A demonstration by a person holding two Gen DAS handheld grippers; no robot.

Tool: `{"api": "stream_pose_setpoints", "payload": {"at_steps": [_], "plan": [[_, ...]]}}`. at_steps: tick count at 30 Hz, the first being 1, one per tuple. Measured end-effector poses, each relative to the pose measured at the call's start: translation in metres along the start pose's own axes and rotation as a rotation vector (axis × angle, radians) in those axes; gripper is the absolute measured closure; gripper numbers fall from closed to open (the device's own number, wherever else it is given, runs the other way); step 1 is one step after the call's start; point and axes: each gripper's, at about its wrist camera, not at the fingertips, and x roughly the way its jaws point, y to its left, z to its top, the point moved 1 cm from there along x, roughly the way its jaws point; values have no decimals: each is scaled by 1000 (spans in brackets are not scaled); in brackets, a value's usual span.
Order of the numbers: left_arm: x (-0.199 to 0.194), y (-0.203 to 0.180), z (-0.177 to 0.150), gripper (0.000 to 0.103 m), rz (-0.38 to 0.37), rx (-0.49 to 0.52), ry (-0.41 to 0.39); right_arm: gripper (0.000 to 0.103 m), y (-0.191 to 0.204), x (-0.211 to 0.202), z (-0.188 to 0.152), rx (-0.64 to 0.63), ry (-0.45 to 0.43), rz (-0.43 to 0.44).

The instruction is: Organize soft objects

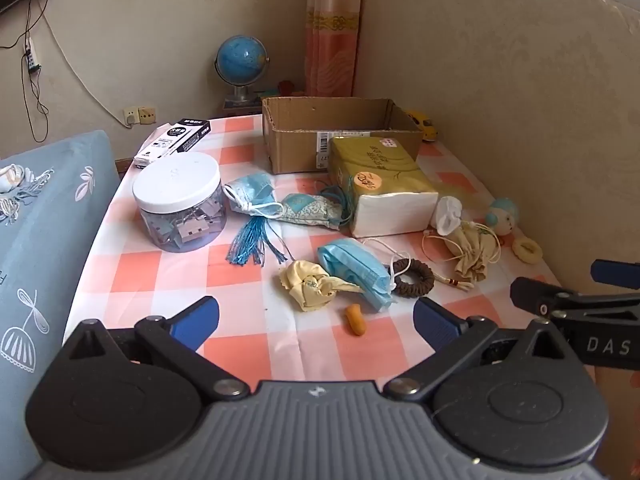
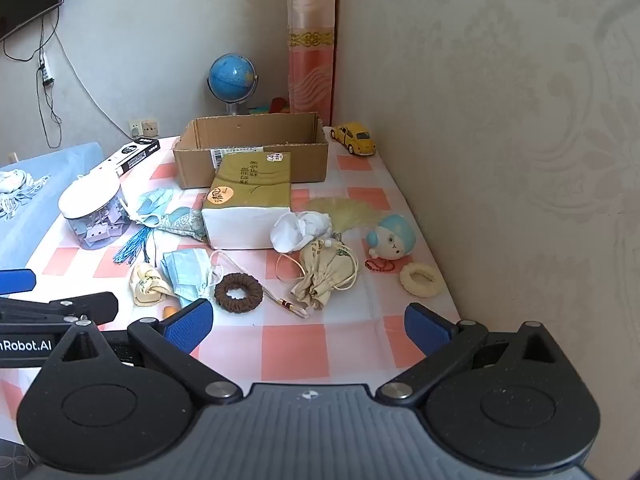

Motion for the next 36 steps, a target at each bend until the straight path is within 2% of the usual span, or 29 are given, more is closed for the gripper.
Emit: {"api": "stream_pose_setpoints", "payload": {"at_steps": [4, 36], "plan": [[-3, -5, -2, 0, 27, 22, -18, 0, -1, -1, 0, 11, -7, 9], [-6, -3, 0, 0, 11, 12, -4, 0, -1, -4, 0, 4, -12, -2]]}}
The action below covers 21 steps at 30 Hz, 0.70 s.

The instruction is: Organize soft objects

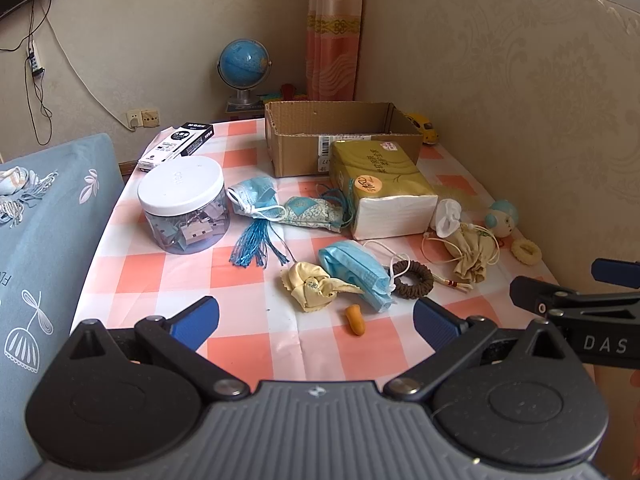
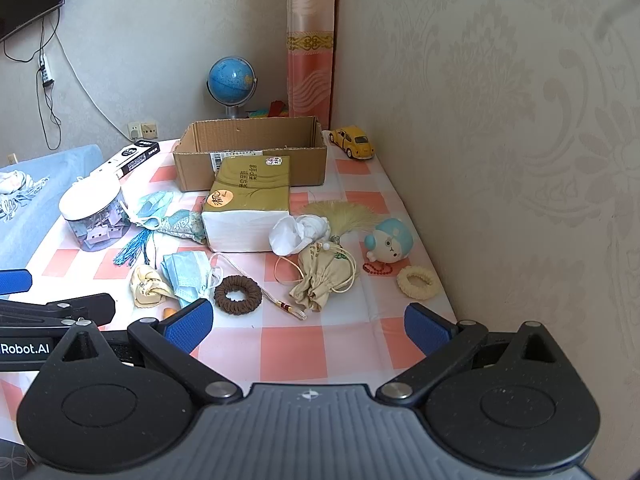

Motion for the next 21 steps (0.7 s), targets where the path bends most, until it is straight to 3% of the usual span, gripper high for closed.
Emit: {"api": "stream_pose_setpoints", "payload": {"at_steps": [21], "plan": [[-2, 1, 0, 0, -2, -3, 2, 0, 0, 0, 0, -2, -2, -3]]}}
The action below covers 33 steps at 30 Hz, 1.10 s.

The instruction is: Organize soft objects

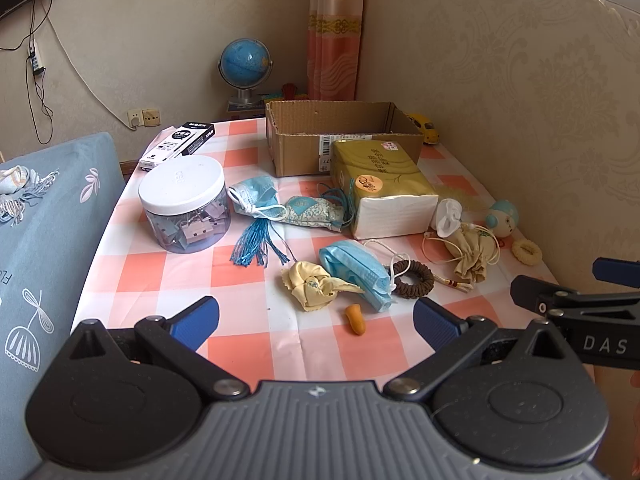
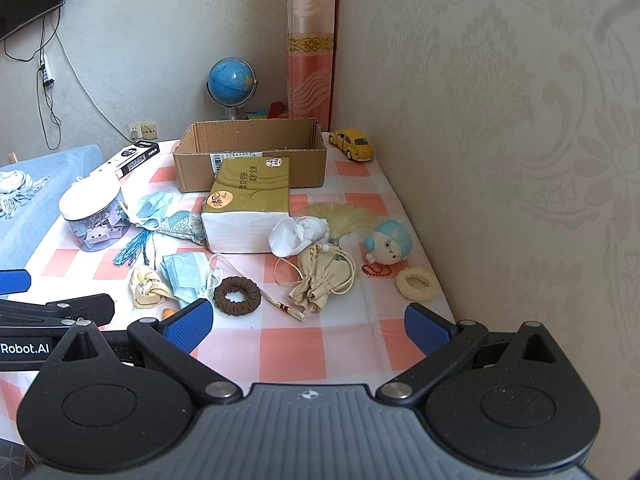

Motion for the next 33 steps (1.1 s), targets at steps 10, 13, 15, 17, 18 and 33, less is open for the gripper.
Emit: {"api": "stream_pose_setpoints", "payload": {"at_steps": [10, 13, 15, 17, 18, 33], "plan": [[0, 1, 0, 0, 0, 0, 1, 0, 0, -3, 2, -3, -1, -3], [0, 1, 0, 0, -2, -1, 1, 0, -1, -2, 2, -4, -2, -3], [0, 1, 0, 0, -1, 0, 1, 0, -1, -2, 3, -5, -2, -3], [1, 1, 0, 0, -1, 0, 2, 0, -1, -2, 3, -6, -2, -2], [2, 1, 1, 0, 0, 0, 5, 0, -1, -2, 3, -8, -2, -3], [14, 2, 6, 0, -22, 20, 14, 0, 3, 6, 6, -35, -7, -12]]}}
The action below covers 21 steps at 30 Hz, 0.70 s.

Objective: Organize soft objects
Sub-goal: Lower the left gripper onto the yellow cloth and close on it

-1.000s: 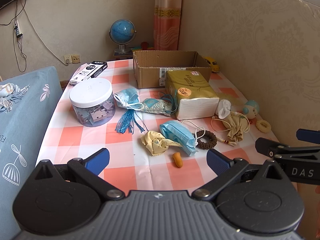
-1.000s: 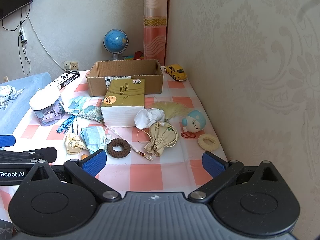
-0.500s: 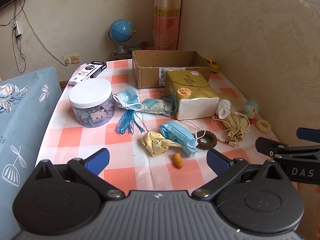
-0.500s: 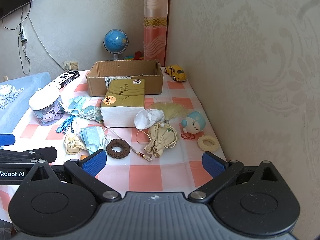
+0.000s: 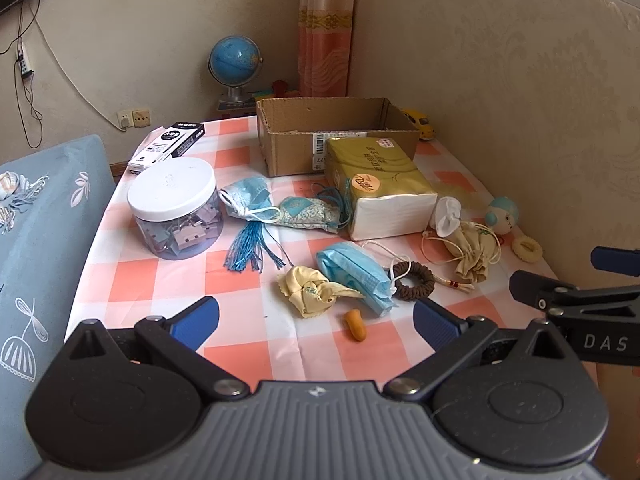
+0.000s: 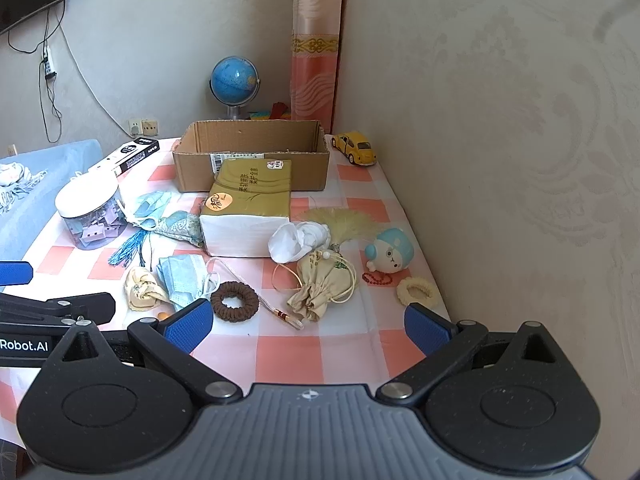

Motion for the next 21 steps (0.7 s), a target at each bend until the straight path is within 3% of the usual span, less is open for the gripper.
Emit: {"api": "stream_pose_setpoints", "payload": {"at_steps": [6, 12, 21], "plan": [[4, 1, 1, 0, -12, 22, -13, 0, 0, 4, 1, -15, -5, 4], [14, 4, -2, 0, -89, 66, -11, 0, 1, 14, -2, -77, -16, 14], [41, 10, -8, 0, -105, 162, 19, 0, -4, 37, -12, -140, -7, 99]]}}
